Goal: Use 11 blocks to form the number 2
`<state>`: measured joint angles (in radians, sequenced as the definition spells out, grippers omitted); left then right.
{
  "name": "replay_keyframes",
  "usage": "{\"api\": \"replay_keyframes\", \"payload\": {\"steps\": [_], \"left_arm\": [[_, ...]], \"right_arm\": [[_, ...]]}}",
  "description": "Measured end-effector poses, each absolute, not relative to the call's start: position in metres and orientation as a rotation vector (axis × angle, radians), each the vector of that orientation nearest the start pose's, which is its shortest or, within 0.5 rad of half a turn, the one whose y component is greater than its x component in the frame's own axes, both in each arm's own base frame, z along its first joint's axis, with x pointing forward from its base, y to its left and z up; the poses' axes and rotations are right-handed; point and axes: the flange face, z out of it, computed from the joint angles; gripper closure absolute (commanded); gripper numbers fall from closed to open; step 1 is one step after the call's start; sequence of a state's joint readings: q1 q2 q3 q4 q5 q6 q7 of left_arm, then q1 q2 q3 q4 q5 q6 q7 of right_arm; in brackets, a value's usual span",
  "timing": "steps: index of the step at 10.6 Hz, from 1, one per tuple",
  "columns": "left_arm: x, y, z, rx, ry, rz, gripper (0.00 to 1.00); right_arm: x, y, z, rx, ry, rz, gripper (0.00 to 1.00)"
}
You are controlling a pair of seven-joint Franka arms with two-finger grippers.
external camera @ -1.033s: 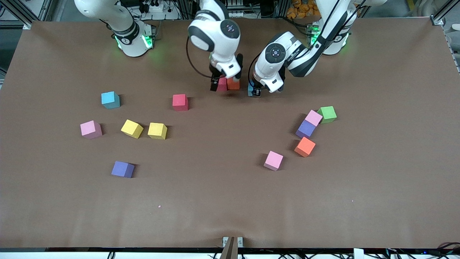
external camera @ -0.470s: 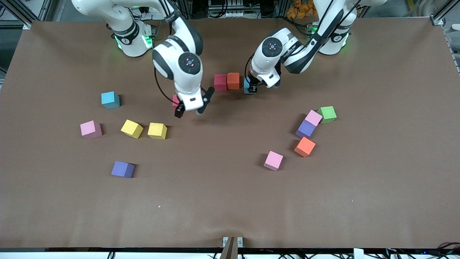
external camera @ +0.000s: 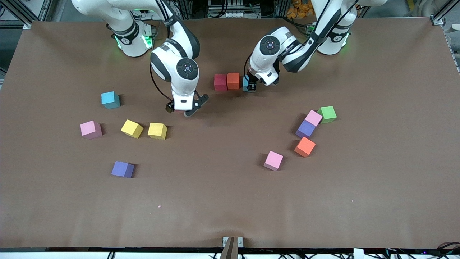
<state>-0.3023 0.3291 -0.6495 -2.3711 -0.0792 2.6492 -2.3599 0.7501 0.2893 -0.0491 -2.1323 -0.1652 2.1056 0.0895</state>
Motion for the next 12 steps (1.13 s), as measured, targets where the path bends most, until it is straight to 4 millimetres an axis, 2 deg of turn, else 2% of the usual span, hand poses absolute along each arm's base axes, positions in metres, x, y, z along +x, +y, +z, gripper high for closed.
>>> {"api": "replay_keyframes", "payload": {"steps": [2, 6, 8, 12], "left_arm": [[0.286, -0.424, 0.213, -2.266, -2.141, 0.377, 0.92], [0.279, -0.428, 0.207, -2.266, -2.137, 0.393, 0.92], [0.278, -0.428, 0.204, -2.265, -2.135, 0.398, 0.92], [0.277, -0.429, 0.202, -2.264, -2.134, 0.403, 0.92]], "right_arm": [[0.405, 0.336, 0.241, -3.248, -0.957, 0.416, 0.0], [0.426, 0.303, 0.236, -3.184, -0.512, 0.512, 0.0], [0.427, 0.304, 0.235, -3.163, -0.406, 0.498, 0.0], [0.412, 0.297, 0.213, -3.175, -0.343, 0.441, 0.0]]}}
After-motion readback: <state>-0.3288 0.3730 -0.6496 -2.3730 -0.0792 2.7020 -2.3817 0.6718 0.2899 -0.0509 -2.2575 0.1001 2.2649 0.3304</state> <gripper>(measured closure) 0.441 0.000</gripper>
